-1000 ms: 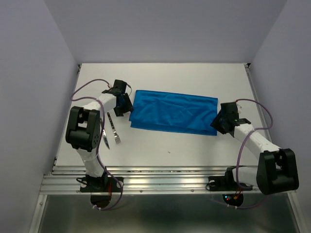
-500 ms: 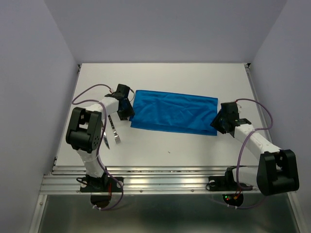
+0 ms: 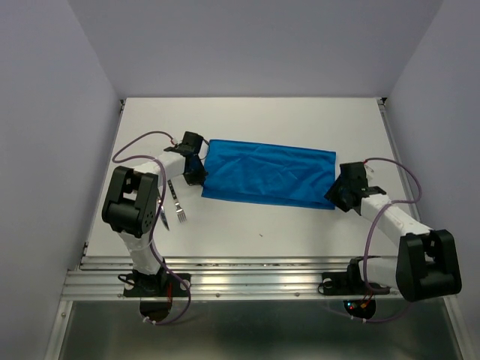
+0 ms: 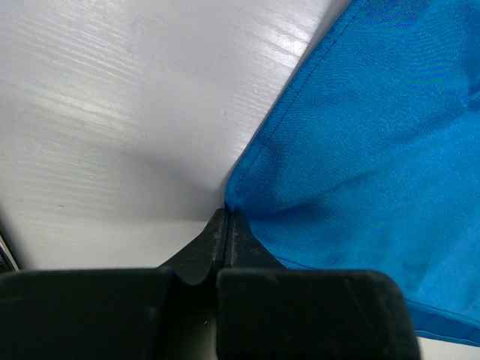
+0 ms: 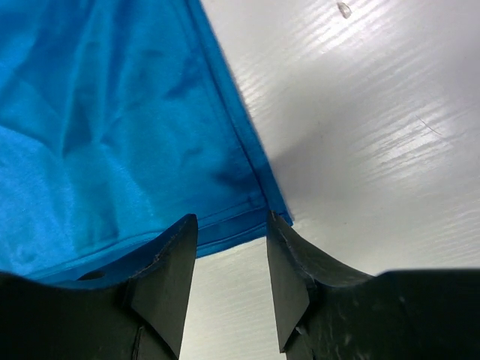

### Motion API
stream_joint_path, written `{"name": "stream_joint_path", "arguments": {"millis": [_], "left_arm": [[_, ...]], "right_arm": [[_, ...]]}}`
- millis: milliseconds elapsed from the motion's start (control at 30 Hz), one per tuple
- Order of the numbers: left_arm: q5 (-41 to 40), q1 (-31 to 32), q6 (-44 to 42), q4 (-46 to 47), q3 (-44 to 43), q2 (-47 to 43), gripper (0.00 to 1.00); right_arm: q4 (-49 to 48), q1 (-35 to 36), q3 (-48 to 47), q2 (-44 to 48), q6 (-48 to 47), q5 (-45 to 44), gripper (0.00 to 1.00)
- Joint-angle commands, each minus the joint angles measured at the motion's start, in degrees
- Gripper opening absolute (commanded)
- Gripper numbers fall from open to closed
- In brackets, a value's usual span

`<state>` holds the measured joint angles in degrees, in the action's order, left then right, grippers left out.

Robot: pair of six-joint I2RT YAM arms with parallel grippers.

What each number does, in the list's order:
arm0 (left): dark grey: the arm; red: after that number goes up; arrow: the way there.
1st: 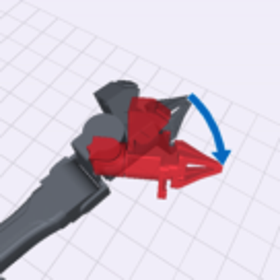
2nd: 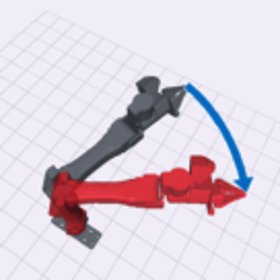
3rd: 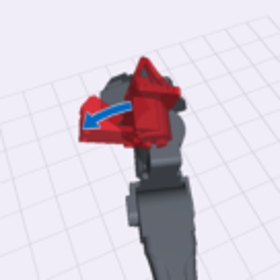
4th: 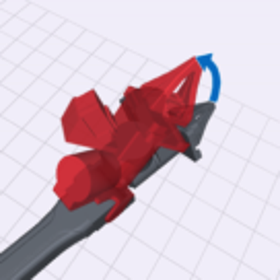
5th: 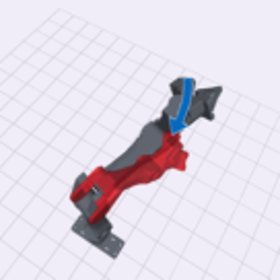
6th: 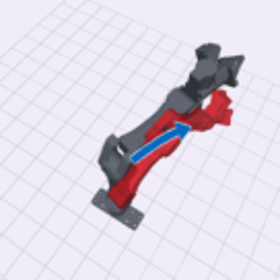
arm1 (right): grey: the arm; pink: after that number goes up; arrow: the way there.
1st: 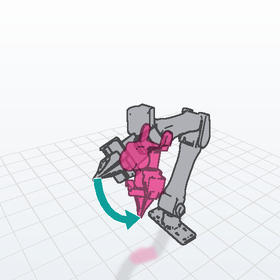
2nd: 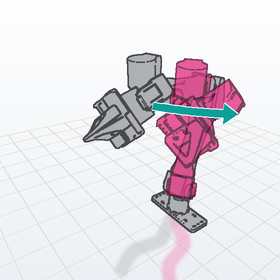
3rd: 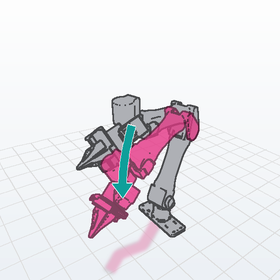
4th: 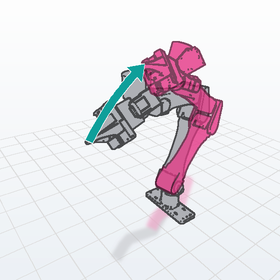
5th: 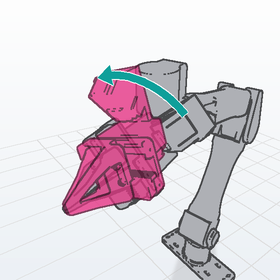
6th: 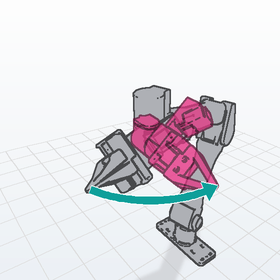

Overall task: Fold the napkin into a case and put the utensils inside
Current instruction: Smooth out the rectangle-folded napkin at the center of the board.

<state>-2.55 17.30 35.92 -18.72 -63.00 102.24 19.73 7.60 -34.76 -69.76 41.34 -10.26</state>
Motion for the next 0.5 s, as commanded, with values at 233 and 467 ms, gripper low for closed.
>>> {"name": "stream_joint_path", "arguments": {"millis": [233,467], "left_arm": [[-0.4,0.3,-3.8,-4.3,-4.9,-6.7,0.00],[1.7,0.5,-4.7,-4.3,-6.0,-6.2,0.00]], "right_arm": [[-0.5,-0.7,-1.7,-6.2,0.8,-3.2,0.47],[-1.8,-0.7,-2.1,-7.0,0.4,-2.0,0.42]]}}
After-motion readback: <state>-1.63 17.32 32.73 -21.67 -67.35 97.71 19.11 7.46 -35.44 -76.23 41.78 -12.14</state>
